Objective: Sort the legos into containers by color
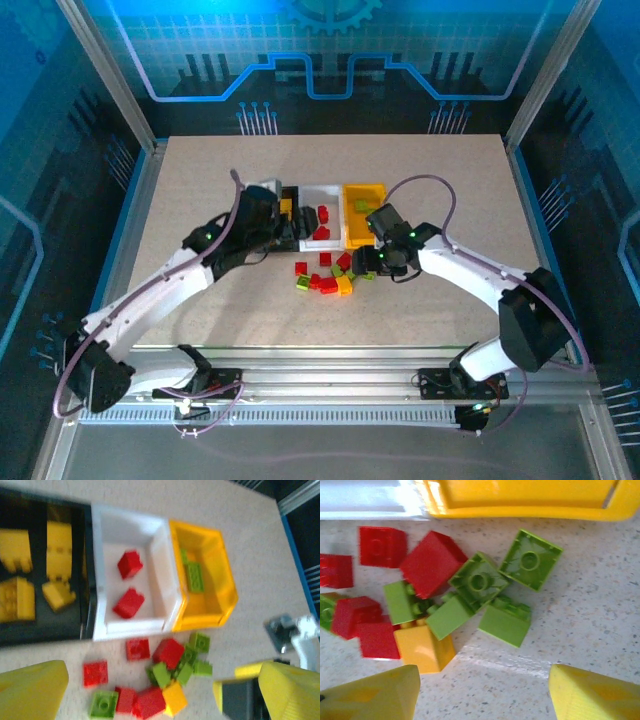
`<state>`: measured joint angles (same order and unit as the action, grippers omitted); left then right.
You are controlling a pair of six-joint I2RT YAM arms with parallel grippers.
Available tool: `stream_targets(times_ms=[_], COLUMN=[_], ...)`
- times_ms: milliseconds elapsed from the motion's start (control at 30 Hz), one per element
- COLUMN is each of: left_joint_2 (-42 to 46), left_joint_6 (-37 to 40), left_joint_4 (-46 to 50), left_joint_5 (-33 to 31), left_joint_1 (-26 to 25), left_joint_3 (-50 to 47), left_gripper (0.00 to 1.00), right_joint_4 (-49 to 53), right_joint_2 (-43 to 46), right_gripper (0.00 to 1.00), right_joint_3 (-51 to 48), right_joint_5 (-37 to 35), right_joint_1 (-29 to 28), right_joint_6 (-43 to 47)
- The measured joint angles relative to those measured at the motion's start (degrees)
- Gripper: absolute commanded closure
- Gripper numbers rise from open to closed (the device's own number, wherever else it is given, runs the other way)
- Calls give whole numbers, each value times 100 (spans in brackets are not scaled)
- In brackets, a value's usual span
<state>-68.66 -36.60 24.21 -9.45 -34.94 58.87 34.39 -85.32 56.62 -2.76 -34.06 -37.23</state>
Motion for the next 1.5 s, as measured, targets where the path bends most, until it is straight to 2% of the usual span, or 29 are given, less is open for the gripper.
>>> stream_targets(times_ms=[233, 567, 767, 900, 1167, 1300, 1500], left_joint_2=[577, 1132, 1178, 1182, 1182, 1185, 1189], left_joint_6=[-555, -879, -933, -984, -1003, -1003, -1005], left_joint_4=[-11, -13, -11, -15, -13, -17, -15], left_joint_5=[83, 186, 186, 186, 186, 186, 186], left_joint_1=[-57, -85, -85, -85, -85, -85, -85], left_joint_3=[-1366, -1982, -2061, -2129, -2210, -2264, -2343], left_gripper=[1, 1, 1, 1, 1, 1, 1], right_joint_4=[-195, -247, -190, -168, -201, -184, 92], right_joint_2=[-555, -986, -984, -973, -951, -820, 170], right_gripper=[33, 46, 46, 40, 58, 65, 64], right_joint_3=[9, 197, 17, -199, -208, -212, -138], right_joint_5=[-170, -457, -625, -605, -584, -581, -595], right_joint_1=[11, 133, 199, 199, 199, 199, 201], right_joint_6=[-332, -680, -693, -651, -516, -424, -157])
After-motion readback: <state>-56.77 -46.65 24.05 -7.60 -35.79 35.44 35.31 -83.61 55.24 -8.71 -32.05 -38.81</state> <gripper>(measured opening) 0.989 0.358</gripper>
